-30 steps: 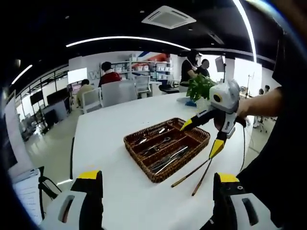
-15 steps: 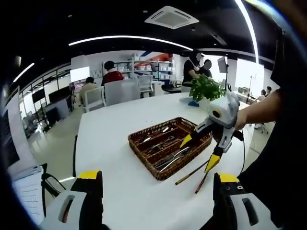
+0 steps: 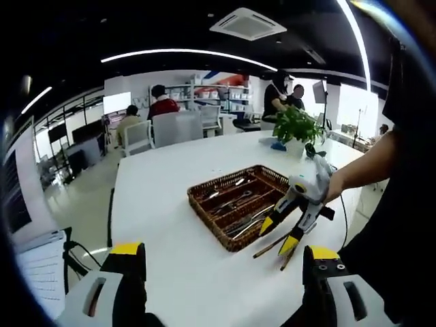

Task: Arrange the knives, forks, and spoons in their matching storage slots by inserting each utensil handle-first until every utensil is classified and aligned in the correct compartment

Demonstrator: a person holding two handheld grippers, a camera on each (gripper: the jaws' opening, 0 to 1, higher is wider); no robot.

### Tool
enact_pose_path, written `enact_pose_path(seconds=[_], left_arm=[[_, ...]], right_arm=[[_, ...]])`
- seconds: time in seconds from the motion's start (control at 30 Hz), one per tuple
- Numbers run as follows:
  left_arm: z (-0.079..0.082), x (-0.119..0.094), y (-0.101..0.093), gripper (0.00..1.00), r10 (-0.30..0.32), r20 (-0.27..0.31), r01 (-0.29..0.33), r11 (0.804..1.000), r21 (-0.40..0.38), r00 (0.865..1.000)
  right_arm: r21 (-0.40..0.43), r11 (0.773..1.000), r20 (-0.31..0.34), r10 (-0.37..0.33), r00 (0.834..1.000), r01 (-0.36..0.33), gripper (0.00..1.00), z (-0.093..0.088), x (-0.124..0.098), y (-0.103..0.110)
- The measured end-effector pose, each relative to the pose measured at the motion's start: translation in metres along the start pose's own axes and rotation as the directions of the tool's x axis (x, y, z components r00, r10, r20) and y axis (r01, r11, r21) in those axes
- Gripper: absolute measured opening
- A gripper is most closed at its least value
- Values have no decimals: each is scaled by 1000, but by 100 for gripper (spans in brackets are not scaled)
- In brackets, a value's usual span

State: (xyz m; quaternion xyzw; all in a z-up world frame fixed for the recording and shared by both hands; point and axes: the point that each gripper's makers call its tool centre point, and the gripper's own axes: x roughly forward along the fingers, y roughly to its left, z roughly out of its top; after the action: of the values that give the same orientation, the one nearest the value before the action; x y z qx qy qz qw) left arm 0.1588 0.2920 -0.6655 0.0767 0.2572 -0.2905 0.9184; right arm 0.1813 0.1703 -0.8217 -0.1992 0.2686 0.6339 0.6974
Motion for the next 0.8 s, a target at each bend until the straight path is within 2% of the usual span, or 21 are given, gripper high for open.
enact_pose_path(seconds=[0.17,0.3,0.63,0.73,0.8], left_arm=[[-2,-5,5,100,10,-8,-10,1000,-4,1000],[-3,-7,8,100,16,-11,-16,1000,-6,1000],[-7,-10,15,100,22,-15,-22,1000,-15,1000],[-8,-11,16,100,24,-14,-24,1000,-17,1000],[-8,-11,16,100,25,-13,-25,1000,-17,1000]], right_arm=[[6,1000,-18,-1,1000,1,33,-10,8,-3],[9,1000,-47,-2,999,2,24,-26,15,-6],[19,1000,-53,-12,999,13,15,-33,19,-10],[26,999,-55,-18,998,20,8,-37,21,-14],[29,999,-62,-30,998,31,7,-41,21,-17]])
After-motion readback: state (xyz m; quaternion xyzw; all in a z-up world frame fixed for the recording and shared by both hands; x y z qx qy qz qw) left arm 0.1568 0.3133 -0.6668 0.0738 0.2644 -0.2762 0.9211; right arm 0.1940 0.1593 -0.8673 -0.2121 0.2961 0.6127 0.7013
